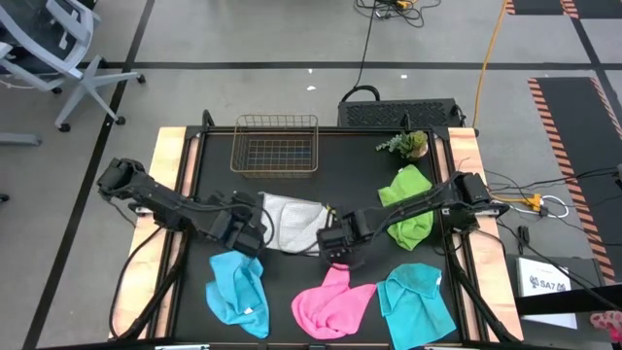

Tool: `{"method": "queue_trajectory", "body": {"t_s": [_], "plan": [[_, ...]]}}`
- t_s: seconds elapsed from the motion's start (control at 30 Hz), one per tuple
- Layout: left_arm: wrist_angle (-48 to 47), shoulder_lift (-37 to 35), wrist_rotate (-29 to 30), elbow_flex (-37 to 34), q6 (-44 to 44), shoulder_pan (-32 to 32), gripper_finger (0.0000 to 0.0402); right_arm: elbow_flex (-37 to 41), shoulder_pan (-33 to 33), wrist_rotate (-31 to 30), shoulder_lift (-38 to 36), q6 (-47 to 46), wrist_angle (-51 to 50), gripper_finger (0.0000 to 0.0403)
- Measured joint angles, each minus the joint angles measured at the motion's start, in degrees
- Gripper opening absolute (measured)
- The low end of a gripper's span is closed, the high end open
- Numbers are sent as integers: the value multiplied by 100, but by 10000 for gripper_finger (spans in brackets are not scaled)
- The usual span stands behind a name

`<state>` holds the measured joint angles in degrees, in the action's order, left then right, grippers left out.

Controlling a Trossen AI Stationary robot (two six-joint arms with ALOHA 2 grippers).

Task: Fold microfiber towels
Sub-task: Fold the gray microfiber cloth

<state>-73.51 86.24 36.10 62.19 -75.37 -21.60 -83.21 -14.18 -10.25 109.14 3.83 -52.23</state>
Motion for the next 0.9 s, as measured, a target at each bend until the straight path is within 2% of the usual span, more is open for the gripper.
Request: {"method": "queue_trajectory", "body": {"t_s": [0.37,0.6,0.73,0.9], "plan": [[66,0,-2,0,220,135,9,793,-408,-18,-4,112,1249,148],[69,0,-4,0,173,137,11,1025,-331,-47,-3,282,1354,148],[74,0,-7,0,113,137,20,1202,-271,-341,-7,469,1586,148],[76,0,-11,0,-9,139,8,1290,-211,-541,-22,484,1732,138]]}}
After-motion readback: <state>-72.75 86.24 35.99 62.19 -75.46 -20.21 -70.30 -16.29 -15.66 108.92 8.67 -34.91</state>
